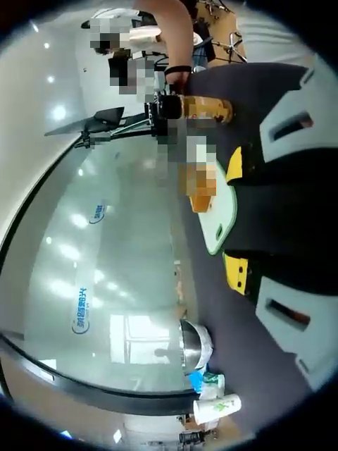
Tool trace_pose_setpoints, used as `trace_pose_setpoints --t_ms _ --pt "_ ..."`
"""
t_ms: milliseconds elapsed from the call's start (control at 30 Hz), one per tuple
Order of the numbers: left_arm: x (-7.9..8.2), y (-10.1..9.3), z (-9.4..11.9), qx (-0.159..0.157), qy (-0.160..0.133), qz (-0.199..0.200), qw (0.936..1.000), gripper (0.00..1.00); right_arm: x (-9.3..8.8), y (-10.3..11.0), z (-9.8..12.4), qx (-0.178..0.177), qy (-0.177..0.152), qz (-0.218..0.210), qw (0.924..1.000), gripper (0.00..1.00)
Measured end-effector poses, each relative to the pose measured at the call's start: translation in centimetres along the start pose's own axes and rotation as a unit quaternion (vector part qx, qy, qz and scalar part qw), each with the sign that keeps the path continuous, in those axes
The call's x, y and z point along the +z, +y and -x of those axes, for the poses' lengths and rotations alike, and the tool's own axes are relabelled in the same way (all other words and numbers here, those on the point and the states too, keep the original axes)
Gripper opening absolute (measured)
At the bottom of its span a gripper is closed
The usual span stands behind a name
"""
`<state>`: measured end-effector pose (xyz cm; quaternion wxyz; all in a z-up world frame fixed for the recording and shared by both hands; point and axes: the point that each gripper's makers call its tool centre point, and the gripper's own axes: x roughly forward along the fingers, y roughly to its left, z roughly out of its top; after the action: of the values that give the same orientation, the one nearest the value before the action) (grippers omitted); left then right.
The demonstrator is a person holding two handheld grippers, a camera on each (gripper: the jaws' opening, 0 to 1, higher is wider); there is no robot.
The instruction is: Sprinkle pepper
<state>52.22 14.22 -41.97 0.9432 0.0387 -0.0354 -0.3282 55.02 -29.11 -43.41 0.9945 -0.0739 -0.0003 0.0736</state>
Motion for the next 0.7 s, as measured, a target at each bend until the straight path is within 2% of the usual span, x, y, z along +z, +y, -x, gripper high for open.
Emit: trace_pose_setpoints --t_ms 300,433,533,600,633,667,700 --pt "0.1 -0.2 0.0 -0.001 -0.001 0.001 1.0000 0.30 0.1 -0.1 -0.1 0.002 -0.004 -0.006 1.0000 0.28" --pt "0.8 -0.5 0.1 -0.027 -0.021 0.017 0.9993 0.33 0.1 -0.1 -0.1 0.002 -0.006 -0.010 0.9999 0.28" --pt "1.7 -2.3 -0.1 -0.073 -0.040 0.037 0.9959 0.38 0.2 0.0 0.0 0.004 -0.007 -0.013 0.9999 0.28" --pt "2.3 -4.0 -0.1 -0.120 -0.047 0.025 0.9913 0.38 0.1 0.1 -0.1 0.006 -0.006 -0.014 0.9999 0.28" --pt "2.7 -4.6 -0.1 -0.131 -0.055 0.022 0.9896 0.38 0.1 0.1 -0.1 0.007 -0.006 -0.014 0.9999 0.28" --pt "3.0 -5.8 -0.2 -0.158 -0.058 0.012 0.9856 0.39 0.1 0.0 -0.1 0.005 -0.005 -0.014 0.9999 0.27" --pt "2.9 -7.0 -0.2 -0.187 -0.049 0.018 0.9809 0.41 0.0 0.0 -0.1 0.003 -0.002 -0.011 0.9999 0.27"
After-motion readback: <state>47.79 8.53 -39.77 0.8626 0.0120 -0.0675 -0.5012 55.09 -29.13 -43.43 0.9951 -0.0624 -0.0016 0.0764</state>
